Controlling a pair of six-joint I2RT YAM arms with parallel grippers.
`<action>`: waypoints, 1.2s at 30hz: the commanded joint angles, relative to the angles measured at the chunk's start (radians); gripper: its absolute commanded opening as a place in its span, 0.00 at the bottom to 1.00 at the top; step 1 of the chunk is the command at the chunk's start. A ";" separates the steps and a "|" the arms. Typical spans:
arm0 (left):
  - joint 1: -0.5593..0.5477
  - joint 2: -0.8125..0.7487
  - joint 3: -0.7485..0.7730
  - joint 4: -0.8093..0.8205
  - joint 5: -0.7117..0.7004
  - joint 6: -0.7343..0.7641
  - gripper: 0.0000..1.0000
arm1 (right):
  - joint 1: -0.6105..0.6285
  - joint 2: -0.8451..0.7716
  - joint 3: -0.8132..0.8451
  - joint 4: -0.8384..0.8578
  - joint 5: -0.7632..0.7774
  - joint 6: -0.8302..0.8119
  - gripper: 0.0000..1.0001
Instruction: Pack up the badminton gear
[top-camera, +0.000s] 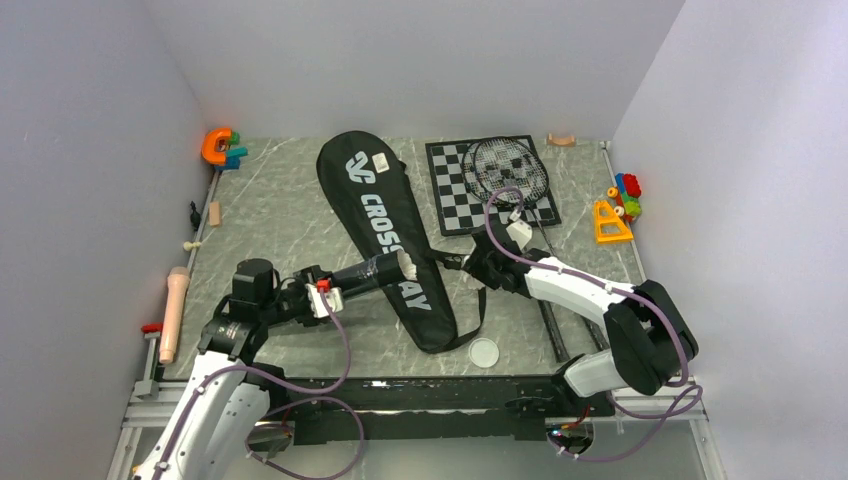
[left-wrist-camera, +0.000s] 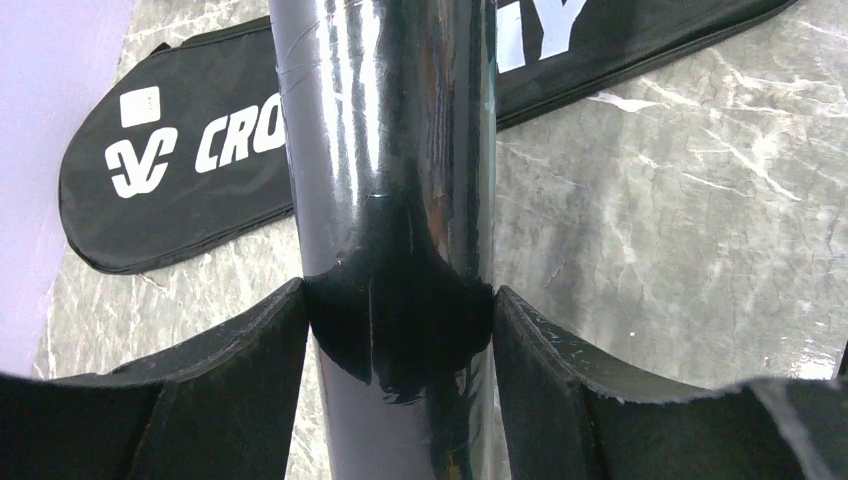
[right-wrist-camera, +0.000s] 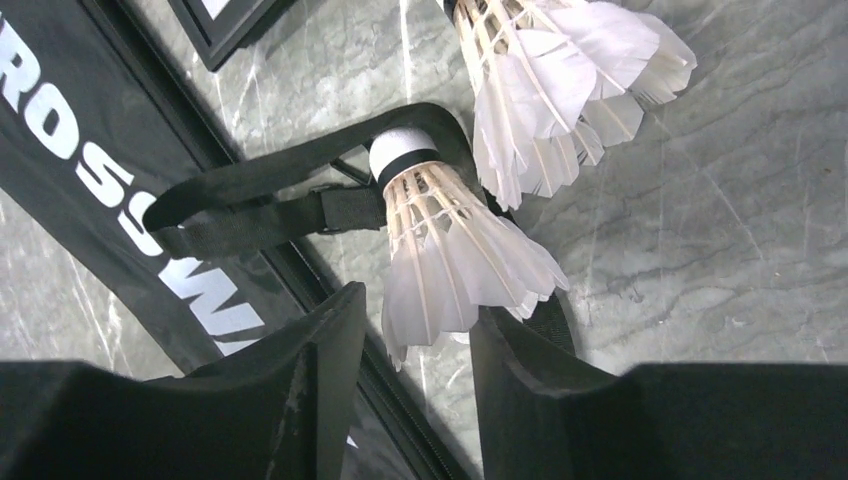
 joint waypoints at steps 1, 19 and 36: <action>-0.003 -0.030 -0.004 -0.003 0.035 0.041 0.05 | 0.013 -0.003 -0.004 0.042 0.076 0.036 0.41; -0.003 -0.026 -0.016 -0.027 0.074 0.094 0.06 | 0.190 -0.279 0.135 -0.068 -0.046 -0.311 0.00; -0.003 0.010 0.008 -0.059 0.118 0.160 0.07 | 0.237 -0.309 0.248 -0.204 -0.522 -0.585 0.00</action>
